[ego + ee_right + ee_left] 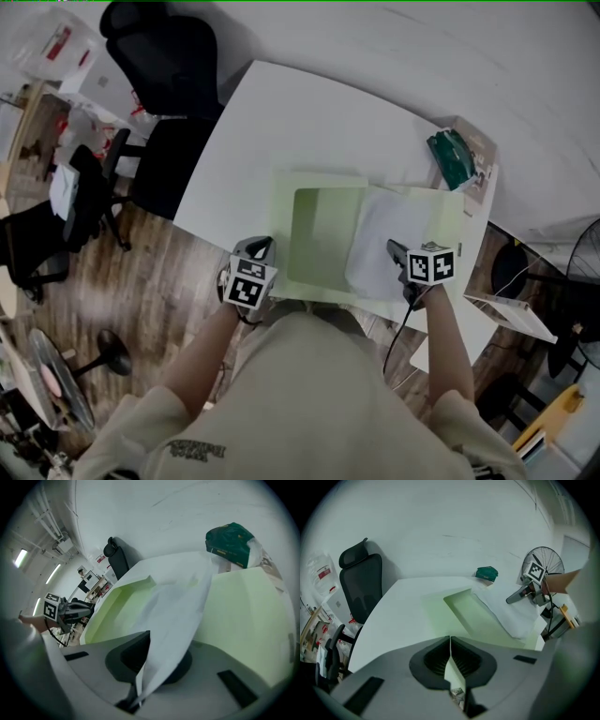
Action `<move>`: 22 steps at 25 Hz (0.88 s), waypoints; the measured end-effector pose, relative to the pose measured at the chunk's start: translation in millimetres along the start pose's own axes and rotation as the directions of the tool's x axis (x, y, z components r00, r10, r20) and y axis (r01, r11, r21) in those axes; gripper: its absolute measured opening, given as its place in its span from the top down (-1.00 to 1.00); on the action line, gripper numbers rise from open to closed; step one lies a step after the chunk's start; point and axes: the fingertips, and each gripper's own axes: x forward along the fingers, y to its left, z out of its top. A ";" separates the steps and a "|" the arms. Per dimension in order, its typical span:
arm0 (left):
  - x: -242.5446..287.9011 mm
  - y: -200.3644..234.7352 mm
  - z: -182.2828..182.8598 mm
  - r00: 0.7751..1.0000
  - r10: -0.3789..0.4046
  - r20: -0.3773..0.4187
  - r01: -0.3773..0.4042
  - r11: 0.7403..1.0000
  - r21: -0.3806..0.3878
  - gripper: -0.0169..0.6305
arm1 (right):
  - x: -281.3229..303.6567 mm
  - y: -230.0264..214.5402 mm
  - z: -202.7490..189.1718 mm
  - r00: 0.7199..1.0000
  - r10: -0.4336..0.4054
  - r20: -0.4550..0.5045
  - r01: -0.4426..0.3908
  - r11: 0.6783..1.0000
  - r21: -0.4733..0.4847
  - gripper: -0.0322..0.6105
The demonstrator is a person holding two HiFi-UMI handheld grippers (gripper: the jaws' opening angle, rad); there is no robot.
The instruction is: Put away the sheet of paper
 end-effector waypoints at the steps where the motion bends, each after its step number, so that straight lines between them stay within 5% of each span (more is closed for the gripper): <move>1: 2.5 0.1 -3.7 1.000 -0.008 -0.011 0.008 1.000 -0.003 0.88 | 3.4 2.0 1.3 1.000 0.017 -0.003 -0.017 1.000 0.007 0.82; 8: 11.6 -4.9 -11.9 0.998 -0.057 -0.006 0.057 0.998 -0.018 0.88 | 32.9 30.3 3.0 0.985 0.172 -0.019 -0.169 0.981 0.096 0.82; 22: 9.5 -3.0 -11.3 0.996 -0.089 0.015 0.090 0.994 -0.061 0.88 | 95.6 114.9 20.6 0.955 0.287 -0.075 -0.285 0.958 0.041 0.82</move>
